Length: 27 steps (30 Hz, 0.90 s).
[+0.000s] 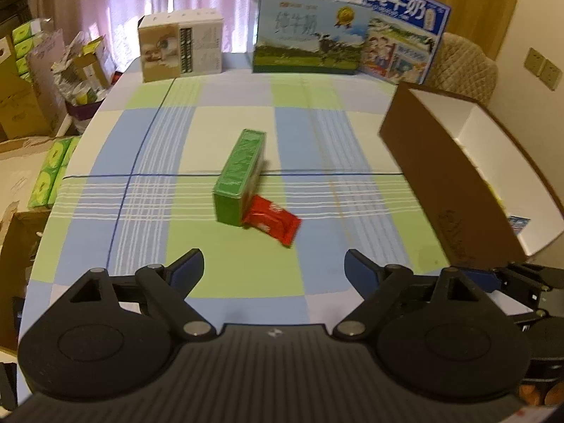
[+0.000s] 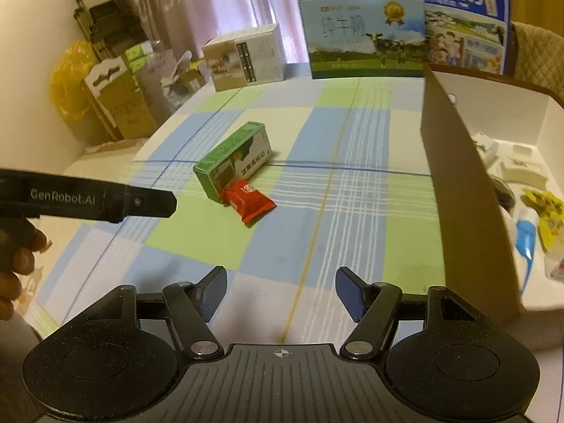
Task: Organize objects
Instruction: 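Withdraw both tools from the box toward the green box and red packet, then close the right tool on the red candy packet while the left tool lowers onto the green box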
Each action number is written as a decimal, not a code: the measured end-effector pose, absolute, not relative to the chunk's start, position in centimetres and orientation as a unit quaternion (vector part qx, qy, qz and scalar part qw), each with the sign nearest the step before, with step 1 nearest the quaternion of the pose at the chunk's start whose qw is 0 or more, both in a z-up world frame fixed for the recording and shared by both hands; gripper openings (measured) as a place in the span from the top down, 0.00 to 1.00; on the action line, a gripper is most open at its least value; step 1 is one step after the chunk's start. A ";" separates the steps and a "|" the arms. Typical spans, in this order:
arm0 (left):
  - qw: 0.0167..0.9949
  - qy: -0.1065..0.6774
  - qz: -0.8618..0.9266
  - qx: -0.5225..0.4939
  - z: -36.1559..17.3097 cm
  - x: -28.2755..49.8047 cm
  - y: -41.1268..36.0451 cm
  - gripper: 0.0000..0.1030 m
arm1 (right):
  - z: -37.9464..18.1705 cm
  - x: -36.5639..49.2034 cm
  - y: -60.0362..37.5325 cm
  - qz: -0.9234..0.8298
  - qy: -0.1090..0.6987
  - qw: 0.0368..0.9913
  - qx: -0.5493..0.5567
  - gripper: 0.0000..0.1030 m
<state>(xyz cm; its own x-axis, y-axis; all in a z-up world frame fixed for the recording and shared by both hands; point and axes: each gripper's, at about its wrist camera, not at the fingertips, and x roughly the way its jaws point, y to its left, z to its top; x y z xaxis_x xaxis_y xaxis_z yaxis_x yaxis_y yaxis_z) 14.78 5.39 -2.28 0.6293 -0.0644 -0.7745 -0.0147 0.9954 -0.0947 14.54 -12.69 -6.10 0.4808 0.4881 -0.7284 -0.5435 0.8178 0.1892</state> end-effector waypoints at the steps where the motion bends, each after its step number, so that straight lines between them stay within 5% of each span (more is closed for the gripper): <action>1: 0.901 0.432 -0.013 -0.045 -2.4 15.0 5.6 0.18 | -6.2 14.8 -12.3 0.300 0.410 0.861 -0.038 0.36; 27: 0.894 0.442 0.057 -0.048 -6.6 19.9 12.6 0.16 | -12.5 21.1 -2.7 0.358 0.365 0.849 -0.133 0.37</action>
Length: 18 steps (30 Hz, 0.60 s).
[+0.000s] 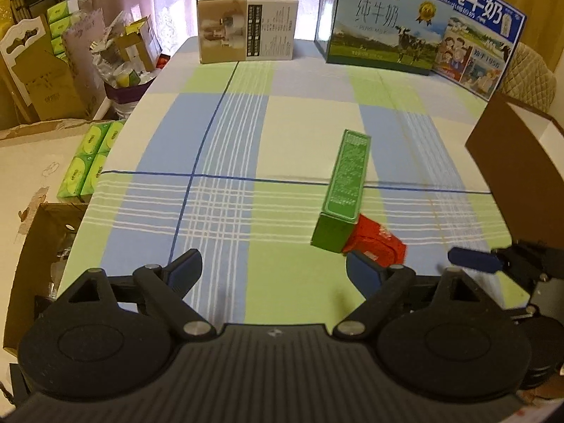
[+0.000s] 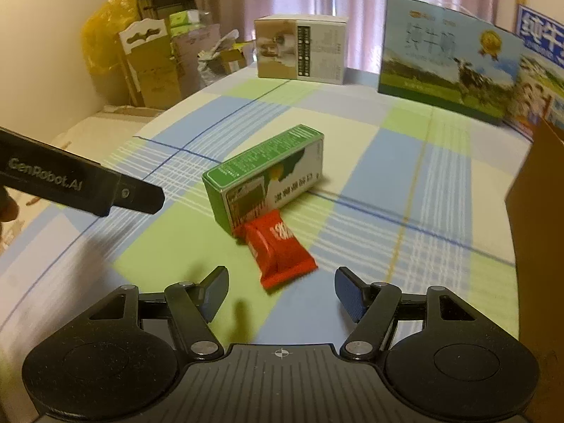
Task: Organize objects
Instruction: 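Close the right tool on the red candy packet while the left tool lowers onto the green box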
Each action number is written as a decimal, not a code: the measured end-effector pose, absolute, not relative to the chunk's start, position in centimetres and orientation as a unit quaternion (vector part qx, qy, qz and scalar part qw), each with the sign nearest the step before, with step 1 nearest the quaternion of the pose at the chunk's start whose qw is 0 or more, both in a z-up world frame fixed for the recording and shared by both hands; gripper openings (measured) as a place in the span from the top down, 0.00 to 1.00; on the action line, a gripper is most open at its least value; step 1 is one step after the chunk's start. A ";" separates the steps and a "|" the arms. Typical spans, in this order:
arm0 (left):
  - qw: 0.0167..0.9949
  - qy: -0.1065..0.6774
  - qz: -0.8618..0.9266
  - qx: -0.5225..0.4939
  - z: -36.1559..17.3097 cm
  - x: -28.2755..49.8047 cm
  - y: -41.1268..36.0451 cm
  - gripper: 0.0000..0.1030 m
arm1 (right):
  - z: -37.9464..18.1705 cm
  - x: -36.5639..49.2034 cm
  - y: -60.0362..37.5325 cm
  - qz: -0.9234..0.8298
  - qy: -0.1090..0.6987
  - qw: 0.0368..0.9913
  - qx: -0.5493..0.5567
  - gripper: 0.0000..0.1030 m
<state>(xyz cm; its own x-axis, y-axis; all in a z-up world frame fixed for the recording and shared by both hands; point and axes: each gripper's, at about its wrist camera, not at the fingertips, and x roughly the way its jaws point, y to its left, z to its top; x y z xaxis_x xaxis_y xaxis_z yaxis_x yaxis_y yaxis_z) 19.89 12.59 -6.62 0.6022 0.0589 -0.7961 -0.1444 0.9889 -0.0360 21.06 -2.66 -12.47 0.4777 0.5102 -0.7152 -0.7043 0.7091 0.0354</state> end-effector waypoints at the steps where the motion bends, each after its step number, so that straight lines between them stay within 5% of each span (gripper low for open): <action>1: 0.893 0.444 0.058 -0.048 -6.7 20.0 12.7 0.16 | -12.7 21.3 -2.3 0.360 0.362 0.849 -0.136 0.38; 7: 0.890 0.449 0.059 -0.052 -7.2 20.5 13.1 0.16 | -13.9 22.9 -0.6 0.368 0.355 0.847 -0.147 0.40; 13: 0.893 0.444 0.049 -0.051 -7.1 20.6 12.7 0.16 | -14.7 23.3 -0.2 0.380 0.353 0.837 -0.175 0.65; 18: 0.899 0.434 0.035 -0.045 -6.9 20.8 12.2 0.17 | -14.2 23.0 -1.8 0.373 0.368 0.833 -0.178 0.70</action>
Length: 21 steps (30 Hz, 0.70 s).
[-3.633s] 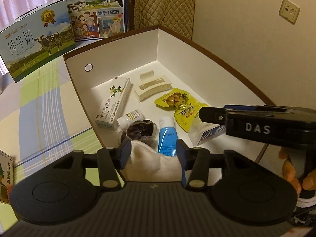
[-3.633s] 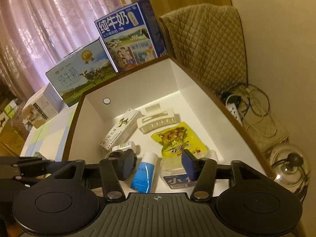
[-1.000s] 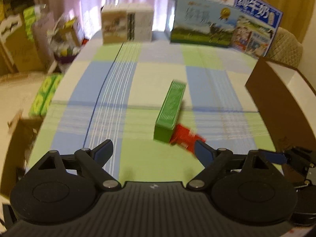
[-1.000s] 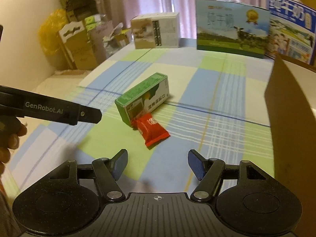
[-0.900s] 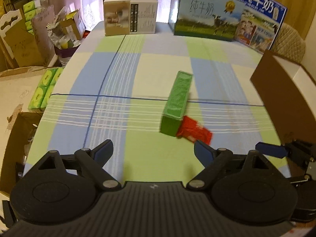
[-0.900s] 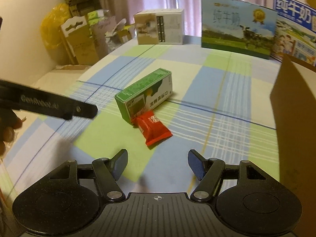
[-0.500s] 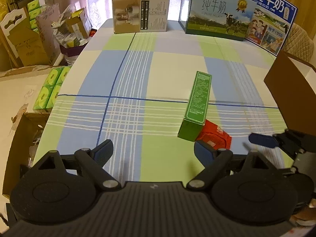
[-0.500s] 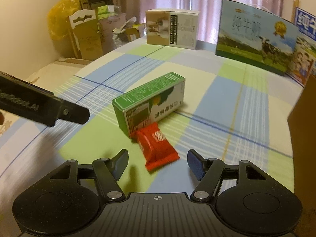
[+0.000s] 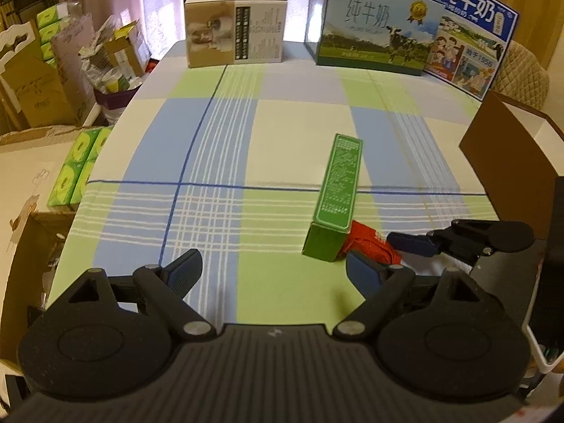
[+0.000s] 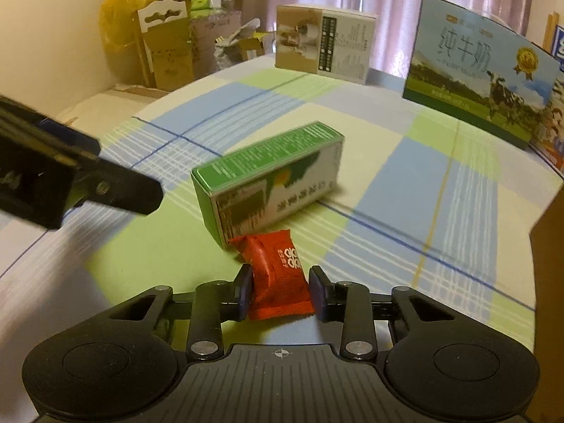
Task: Organize objects
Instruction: 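Close the right tool on the red candy packet while the left tool lowers onto the green box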
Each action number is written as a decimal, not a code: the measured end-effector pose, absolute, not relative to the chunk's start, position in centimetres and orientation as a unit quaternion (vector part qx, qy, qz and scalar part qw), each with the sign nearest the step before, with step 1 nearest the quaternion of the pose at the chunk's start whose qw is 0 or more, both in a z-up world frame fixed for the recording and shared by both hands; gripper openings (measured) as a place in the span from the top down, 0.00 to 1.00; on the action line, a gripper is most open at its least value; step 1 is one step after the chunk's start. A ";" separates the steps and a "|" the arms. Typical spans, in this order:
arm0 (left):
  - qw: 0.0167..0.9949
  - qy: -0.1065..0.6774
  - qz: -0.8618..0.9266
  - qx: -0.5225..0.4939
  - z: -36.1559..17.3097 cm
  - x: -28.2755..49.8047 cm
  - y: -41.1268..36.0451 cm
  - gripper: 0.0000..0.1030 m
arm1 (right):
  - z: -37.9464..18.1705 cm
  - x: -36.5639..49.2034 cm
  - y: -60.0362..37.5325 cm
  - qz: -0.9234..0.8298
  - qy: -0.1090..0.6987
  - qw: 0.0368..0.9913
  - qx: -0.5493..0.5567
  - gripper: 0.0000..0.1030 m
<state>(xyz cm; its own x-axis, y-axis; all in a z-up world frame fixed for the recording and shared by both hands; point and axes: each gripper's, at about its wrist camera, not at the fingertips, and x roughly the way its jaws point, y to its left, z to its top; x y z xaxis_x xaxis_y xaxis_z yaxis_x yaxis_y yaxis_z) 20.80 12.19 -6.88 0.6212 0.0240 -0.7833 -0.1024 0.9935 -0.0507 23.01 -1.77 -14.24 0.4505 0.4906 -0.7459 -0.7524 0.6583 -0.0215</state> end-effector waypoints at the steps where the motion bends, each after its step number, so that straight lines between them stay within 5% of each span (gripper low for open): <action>1: 0.900 0.432 0.030 -0.043 -6.9 20.9 12.0 0.17 | -14.1 22.8 -2.3 0.366 0.373 0.832 -0.185 0.71; 16: 0.907 0.421 -0.006 0.027 -9.3 27.1 8.4 0.31 | -12.4 21.5 -10.2 0.268 0.440 0.842 -0.160 0.72; 21: 0.900 0.434 -0.006 0.037 -10.6 28.5 7.7 0.59 | -12.5 21.2 -10.5 0.262 0.439 0.847 -0.143 0.72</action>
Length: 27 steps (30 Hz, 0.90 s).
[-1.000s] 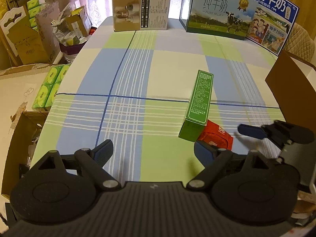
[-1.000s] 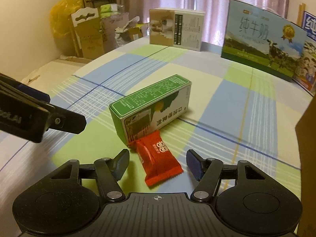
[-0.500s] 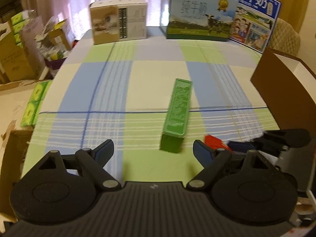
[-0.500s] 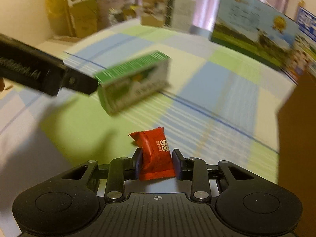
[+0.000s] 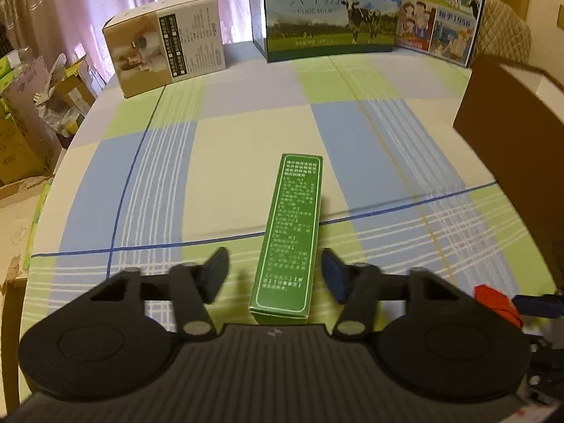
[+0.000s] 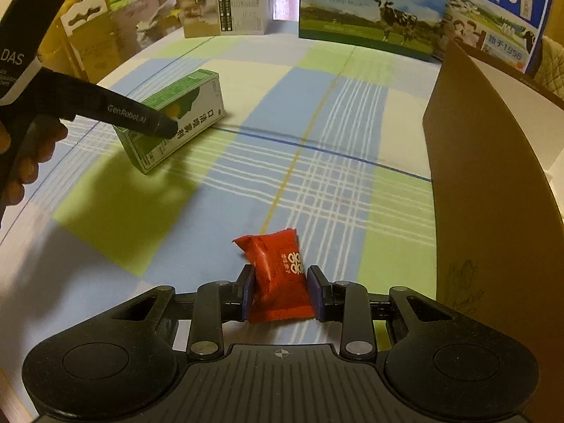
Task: Organize objects
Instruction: 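Close the right tool on the red candy packet while the left tool lowers onto the green box, then lift the green box with the left tool while the right tool holds the red packet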
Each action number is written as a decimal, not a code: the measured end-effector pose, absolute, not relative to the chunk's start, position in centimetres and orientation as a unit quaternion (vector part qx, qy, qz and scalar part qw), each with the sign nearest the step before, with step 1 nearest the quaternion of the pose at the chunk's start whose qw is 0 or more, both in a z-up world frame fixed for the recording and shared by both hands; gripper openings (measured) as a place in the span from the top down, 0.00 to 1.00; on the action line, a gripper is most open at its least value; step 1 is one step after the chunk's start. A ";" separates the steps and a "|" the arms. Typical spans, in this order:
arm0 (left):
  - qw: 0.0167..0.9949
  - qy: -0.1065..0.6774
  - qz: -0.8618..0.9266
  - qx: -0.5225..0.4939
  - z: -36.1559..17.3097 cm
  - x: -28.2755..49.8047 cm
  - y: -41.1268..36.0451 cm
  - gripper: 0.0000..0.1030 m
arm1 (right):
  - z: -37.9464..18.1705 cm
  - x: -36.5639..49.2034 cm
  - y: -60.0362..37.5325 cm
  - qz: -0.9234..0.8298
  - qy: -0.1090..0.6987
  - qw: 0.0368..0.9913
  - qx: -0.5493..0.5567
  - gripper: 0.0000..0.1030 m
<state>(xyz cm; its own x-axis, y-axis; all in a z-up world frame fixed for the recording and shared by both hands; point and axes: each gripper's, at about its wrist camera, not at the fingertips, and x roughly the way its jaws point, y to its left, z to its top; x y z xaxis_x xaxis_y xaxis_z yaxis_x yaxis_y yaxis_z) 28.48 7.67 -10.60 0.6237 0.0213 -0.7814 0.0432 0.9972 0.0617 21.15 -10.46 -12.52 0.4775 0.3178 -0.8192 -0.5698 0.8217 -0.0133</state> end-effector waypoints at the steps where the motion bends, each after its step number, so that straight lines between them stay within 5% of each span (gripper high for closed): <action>1: 0.900 0.435 -0.009 0.035 -10.7 28.4 7.7 0.62 | -12.5 21.0 -10.3 0.265 0.438 0.846 -0.148 0.72; 5: 0.897 0.440 -0.010 0.038 -10.6 27.8 7.2 0.75 | -12.4 20.7 -10.5 0.267 0.444 0.842 -0.147 0.72; 27: 0.853 0.519 -0.050 0.027 -9.0 14.4 -0.4 0.75 | -11.4 12.7 -14.6 0.253 0.491 0.826 -0.112 0.72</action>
